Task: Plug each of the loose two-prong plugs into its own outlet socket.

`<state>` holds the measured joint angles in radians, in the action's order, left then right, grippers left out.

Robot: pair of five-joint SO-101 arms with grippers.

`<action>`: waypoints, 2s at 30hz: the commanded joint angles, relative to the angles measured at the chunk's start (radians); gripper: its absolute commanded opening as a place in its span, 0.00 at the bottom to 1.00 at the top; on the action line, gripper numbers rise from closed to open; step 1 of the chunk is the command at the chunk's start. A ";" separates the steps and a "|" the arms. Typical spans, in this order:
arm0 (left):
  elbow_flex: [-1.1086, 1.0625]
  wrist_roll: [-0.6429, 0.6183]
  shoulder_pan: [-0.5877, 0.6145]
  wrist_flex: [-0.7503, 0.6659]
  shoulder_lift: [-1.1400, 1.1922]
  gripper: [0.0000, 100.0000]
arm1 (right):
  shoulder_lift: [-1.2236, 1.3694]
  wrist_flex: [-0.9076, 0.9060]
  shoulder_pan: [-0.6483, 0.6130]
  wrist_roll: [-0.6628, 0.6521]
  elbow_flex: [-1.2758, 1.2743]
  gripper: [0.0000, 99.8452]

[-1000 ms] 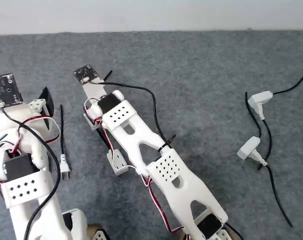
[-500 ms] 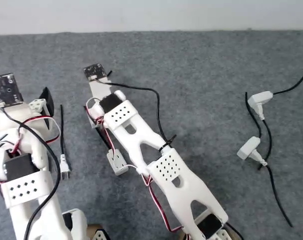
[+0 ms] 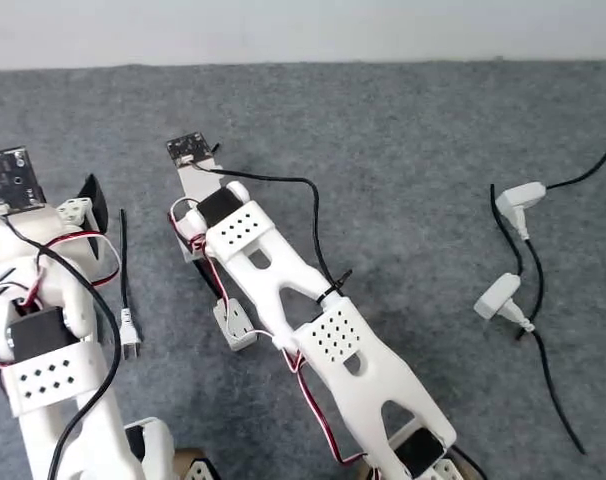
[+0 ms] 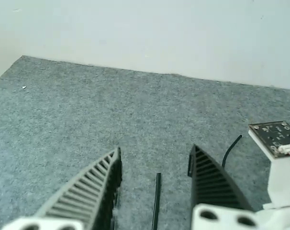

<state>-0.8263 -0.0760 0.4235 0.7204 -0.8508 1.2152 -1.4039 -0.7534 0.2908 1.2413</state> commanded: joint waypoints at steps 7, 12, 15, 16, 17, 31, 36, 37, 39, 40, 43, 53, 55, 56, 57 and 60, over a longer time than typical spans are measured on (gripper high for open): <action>-0.028 0.011 0.003 -0.074 -0.025 0.23 | -0.024 -0.022 -0.007 -0.003 0.015 0.01; -0.038 0.011 0.000 -0.086 -0.025 0.23 | -0.054 -0.071 0.007 -0.167 0.063 0.01; -0.038 0.008 -0.003 -0.086 -0.025 0.23 | -0.099 -0.143 0.015 -0.235 0.173 0.01; -0.038 0.008 -0.003 -0.087 -0.025 0.23 | -0.111 -0.170 0.016 -0.261 0.221 0.01; -0.038 0.006 -0.003 -0.087 -0.025 0.23 | -0.120 -0.193 0.018 -0.290 0.269 0.01; 0.031 0.000 -0.121 -0.106 -0.032 0.23 | -0.524 -0.344 0.041 -0.534 0.431 0.01; 0.056 0.000 -0.198 -0.034 -0.149 0.23 | -0.661 -0.341 0.035 -0.539 0.434 0.01; 0.053 0.000 -0.219 -0.017 -0.190 0.23 | -0.682 -0.340 0.035 -0.543 0.436 0.01; 0.045 0.000 -0.276 0.020 -0.281 0.23 | -0.727 -0.340 0.033 -0.559 0.436 0.01; 0.039 0.003 -0.305 0.035 -0.331 0.23 | -0.750 -0.340 0.031 -0.565 0.436 0.01; -0.002 0.008 -0.404 0.071 -0.503 0.23 | -0.829 -0.343 -0.005 -0.612 0.436 0.01; -0.222 0.055 -0.677 0.150 -0.984 0.23 | -1.056 -0.395 -0.254 -0.661 0.394 0.01; -0.229 0.055 -0.678 0.152 -0.962 0.23 | -1.082 -0.392 -0.285 -0.638 0.333 0.01; -0.229 0.055 -0.680 0.152 -0.959 0.23 | -1.092 -0.392 -0.297 -0.638 0.302 0.01; -0.229 0.055 -0.680 0.152 -0.962 0.23 | -1.099 -0.390 -0.303 -0.638 0.265 0.01; -0.220 0.057 -0.675 0.152 -0.971 0.23 | -1.116 -0.390 -0.294 -0.638 0.196 0.01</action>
<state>-1.0641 -0.0284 -0.2501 0.8677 -1.8036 0.1427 -1.7568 -1.0403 -0.3598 1.4883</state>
